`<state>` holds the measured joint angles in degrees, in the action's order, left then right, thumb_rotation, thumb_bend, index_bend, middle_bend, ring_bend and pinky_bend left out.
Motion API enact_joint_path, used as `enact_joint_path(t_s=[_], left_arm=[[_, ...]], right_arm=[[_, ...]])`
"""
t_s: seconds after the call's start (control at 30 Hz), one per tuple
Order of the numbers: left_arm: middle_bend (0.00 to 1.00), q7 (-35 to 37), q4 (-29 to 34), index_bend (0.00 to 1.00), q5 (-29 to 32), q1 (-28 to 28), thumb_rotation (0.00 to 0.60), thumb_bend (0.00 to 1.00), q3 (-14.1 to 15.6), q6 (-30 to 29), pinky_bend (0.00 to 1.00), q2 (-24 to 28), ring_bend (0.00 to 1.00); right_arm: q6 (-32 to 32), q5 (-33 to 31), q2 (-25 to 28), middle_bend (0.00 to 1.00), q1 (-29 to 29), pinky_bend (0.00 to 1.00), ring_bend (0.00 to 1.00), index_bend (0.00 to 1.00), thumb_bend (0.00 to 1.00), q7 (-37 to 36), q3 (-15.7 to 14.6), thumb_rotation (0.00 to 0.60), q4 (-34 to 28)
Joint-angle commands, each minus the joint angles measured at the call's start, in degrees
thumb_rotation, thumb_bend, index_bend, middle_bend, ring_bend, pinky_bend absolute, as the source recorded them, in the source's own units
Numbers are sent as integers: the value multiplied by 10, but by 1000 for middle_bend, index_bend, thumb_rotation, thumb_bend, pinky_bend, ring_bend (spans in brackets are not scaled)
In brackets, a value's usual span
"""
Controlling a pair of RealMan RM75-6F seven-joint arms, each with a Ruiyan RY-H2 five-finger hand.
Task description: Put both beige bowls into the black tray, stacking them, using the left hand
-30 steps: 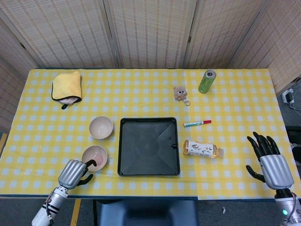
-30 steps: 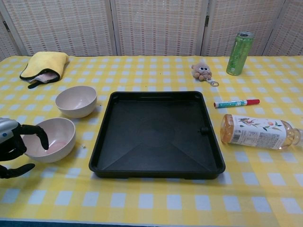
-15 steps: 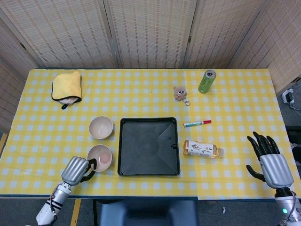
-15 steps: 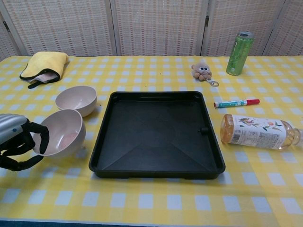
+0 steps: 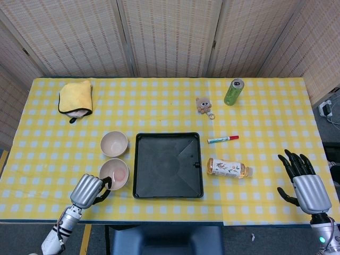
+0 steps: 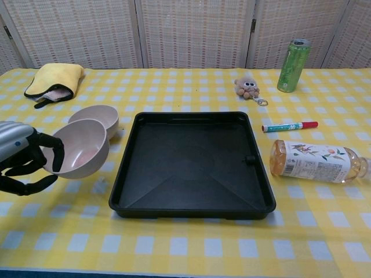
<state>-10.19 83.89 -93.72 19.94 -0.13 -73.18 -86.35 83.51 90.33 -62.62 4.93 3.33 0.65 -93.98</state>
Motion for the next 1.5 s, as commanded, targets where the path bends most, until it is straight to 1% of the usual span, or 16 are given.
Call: enact_joint_path(t_s=[0.03, 0.2, 0.33, 0.47, 0.57, 0.8, 1.13, 1.27, 1.43, 1.5], left_arm=[[1000, -19, 14, 646, 8, 15, 600, 488, -16, 13, 1000, -2, 1000], [1000, -61, 42, 647, 8, 45, 600, 488, -39, 29, 1000, -17, 1000], [1000, -90, 57, 647, 22, 64, 600, 488, -47, 56, 1000, -29, 1000], [1000, -99, 54, 647, 43, 89, 600, 488, -56, 91, 1000, -56, 1000], [1000, -109, 46, 647, 66, 115, 600, 488, -70, 126, 1000, -83, 1000], [1000, -140, 16, 647, 95, 161, 600, 488, -90, 166, 1000, -137, 1000], [1000, -129, -72, 647, 146, 214, 600, 488, -126, 205, 1000, -181, 1000], [1000, -116, -99, 647, 155, 229, 600, 488, -129, 211, 1000, -191, 1000], [1000, -119, -126, 648, 169, 242, 600, 488, -131, 214, 1000, -205, 1000], [1000, -116, -128, 628, 171, 245, 600, 486, -128, 215, 1000, -204, 1000]], right_arm=[[2, 1, 2, 0, -1, 0, 0, 0, 310, -4, 0, 600, 0], [11, 6, 6, 0, -4, 0, 0, 0, 311, -12, 0, 600, -1], [16, 7, 9, 0, -7, 0, 0, 0, 311, -18, -1, 600, 0], [20, 3, 12, 0, -10, 0, 0, 0, 310, -27, 1, 600, -1], [21, 0, 15, 0, -12, 0, 0, 0, 310, -37, 2, 600, -3], [26, -3, 22, 0, -15, 0, 0, 0, 311, -53, 4, 600, 0], [8, -23, 27, 0, -11, 0, 0, 0, 311, -67, 10, 600, 6], [1, -37, 28, 0, -8, 0, 0, 0, 310, -72, 16, 600, 10], [-4, -41, 29, 0, -6, 0, 0, 0, 310, -75, 17, 600, 12], [-5, -44, 29, 0, -6, 0, 0, 0, 310, -75, 19, 600, 13]])
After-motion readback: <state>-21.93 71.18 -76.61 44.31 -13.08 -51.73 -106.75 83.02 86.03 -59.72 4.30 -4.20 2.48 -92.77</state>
